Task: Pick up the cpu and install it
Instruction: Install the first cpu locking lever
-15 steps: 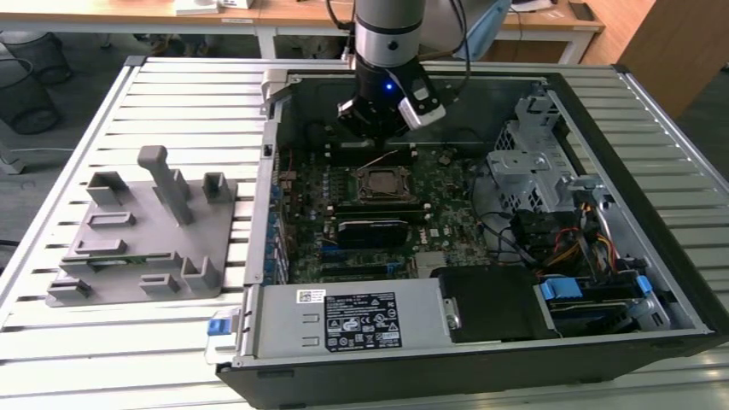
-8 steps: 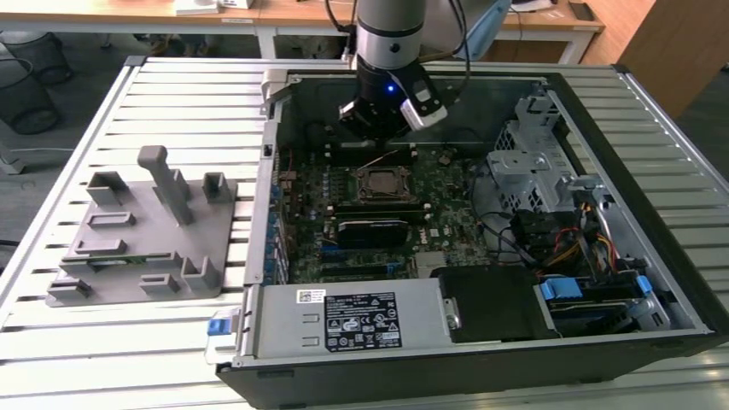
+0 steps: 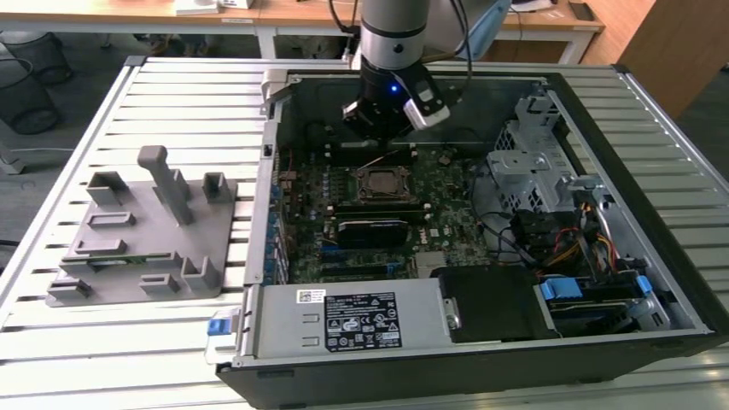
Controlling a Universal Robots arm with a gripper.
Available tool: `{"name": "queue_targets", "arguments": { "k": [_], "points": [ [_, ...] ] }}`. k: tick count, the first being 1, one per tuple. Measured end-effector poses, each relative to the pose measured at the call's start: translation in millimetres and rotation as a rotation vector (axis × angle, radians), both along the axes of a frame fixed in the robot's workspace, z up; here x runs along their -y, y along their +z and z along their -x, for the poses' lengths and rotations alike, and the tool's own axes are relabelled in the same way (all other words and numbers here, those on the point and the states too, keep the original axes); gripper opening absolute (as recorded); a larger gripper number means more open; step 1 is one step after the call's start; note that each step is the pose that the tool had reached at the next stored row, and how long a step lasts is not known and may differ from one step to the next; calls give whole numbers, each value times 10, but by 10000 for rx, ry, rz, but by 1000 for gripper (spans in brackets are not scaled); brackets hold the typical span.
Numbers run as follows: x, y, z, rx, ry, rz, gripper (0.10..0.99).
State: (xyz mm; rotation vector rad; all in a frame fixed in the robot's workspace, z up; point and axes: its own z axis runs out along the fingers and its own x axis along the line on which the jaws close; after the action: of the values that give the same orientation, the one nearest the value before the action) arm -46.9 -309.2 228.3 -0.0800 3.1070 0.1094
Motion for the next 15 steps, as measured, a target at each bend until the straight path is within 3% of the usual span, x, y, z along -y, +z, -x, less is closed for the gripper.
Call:
{"name": "queue_targets", "arguments": {
  "k": [15],
  "points": [
    [-12,-66,-103,-44,0,1,106]
  ]
}}
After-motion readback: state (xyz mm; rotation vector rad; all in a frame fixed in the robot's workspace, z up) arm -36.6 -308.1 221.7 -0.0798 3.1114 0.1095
